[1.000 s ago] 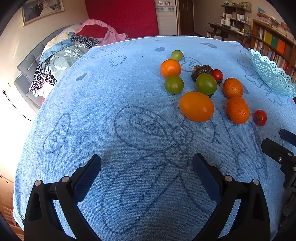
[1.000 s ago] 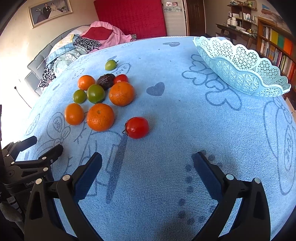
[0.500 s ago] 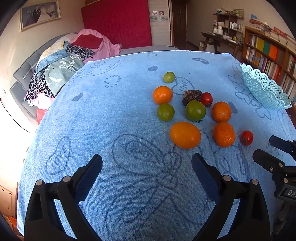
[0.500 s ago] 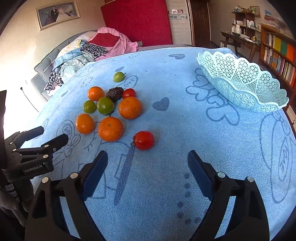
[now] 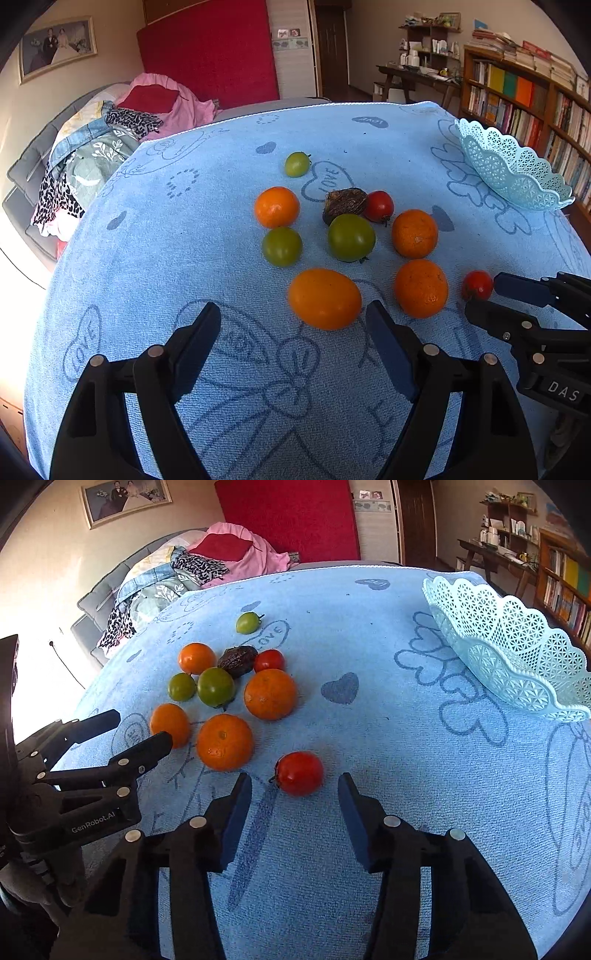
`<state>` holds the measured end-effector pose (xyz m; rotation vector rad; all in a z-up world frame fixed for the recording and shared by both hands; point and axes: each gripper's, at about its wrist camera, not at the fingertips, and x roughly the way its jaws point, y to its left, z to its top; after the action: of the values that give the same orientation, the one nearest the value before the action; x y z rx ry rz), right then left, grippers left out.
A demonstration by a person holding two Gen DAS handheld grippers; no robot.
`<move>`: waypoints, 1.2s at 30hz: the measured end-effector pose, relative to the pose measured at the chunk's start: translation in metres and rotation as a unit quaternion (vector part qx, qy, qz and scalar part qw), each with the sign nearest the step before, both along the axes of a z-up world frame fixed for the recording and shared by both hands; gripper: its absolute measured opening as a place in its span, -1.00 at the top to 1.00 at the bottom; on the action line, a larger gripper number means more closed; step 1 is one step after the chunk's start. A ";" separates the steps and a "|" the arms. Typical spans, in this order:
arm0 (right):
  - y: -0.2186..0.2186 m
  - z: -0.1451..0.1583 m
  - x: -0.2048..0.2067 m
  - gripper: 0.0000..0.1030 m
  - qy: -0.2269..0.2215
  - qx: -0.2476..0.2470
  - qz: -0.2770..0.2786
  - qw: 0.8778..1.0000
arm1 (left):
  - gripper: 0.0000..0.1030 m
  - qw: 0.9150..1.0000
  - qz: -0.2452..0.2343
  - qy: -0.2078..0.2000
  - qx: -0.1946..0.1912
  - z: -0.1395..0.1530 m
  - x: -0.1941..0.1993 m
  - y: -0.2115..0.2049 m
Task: Organize fruits
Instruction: 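Grasp the red tomato with the right tool while the left tool grasps the large orange, then carry the red tomato and orange over the lattice basket with both tools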
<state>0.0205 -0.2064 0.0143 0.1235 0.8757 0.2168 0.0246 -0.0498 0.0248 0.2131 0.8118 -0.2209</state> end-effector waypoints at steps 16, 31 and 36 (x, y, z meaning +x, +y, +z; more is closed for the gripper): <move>0.003 -0.005 0.009 0.39 0.004 -0.006 0.004 1.000 | 0.02 0.999 -0.022 0.025 -0.015 -0.011 0.014 -0.010; -0.004 -0.002 0.006 0.42 -0.004 0.006 -0.007 1.000 | 0.15 0.999 -0.002 0.000 -0.034 -0.004 0.005 0.003; -0.008 0.004 0.004 0.42 -0.011 0.012 -0.013 1.000 | 0.15 0.999 0.004 -0.009 -0.034 0.002 0.002 0.006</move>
<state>0.0241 -0.2145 0.0182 0.1545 0.8498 0.2048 0.0266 -0.0440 0.0267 0.1473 0.7867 -0.2393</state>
